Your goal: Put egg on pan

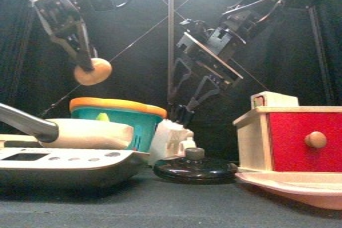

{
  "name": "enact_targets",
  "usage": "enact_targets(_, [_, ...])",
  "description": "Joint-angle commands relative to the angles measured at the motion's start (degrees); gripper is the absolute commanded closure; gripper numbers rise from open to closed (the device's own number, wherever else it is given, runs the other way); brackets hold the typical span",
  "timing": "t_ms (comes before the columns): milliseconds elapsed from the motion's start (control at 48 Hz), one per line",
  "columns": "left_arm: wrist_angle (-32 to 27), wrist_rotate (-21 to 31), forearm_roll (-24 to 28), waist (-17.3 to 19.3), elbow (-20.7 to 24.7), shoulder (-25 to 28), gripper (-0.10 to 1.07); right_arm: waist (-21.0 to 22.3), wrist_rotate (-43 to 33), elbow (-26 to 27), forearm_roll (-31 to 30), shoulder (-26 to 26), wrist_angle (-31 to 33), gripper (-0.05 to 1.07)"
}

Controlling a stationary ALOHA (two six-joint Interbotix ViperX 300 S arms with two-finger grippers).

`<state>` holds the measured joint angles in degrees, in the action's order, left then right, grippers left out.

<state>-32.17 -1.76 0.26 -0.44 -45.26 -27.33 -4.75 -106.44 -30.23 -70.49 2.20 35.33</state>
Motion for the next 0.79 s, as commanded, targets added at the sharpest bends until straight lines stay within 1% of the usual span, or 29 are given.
enact_targets(0, [2.20,0.26,-0.70,-2.81,-0.53,-0.35,0.39,0.18,0.00,0.53,-0.18,-1.14,0.00,0.11])
enact_targets(62, [4.39,0.18,-1.49,-3.96,-1.67,-0.18,0.39,0.18,0.00,0.62,-0.26,-1.14,-0.09,0.11])
enact_targets(146, [8.79,0.00,-3.08,-5.27,-3.52,0.26,0.39,0.26,0.00,0.53,-0.18,-1.14,-0.09,0.11])
enact_targets(354, [17.14,-0.18,-4.92,-6.68,-6.33,2.11,0.39,0.18,0.00,0.53,-0.18,-1.14,-0.09,0.11])
enact_targets(438, [18.28,-0.18,-5.19,-7.47,-6.86,3.52,0.39,0.26,0.00,0.53,-0.18,-1.14,-0.09,0.11])
enact_targets(542, [18.37,-0.09,-5.19,-7.91,-6.68,5.71,0.39,0.26,0.00,0.53,-0.26,-1.23,-0.09,0.11])
enact_targets(771, [18.72,-0.09,-5.27,-8.00,-6.59,7.65,0.39,0.18,0.00,0.53,-0.18,-1.14,-0.09,0.11])
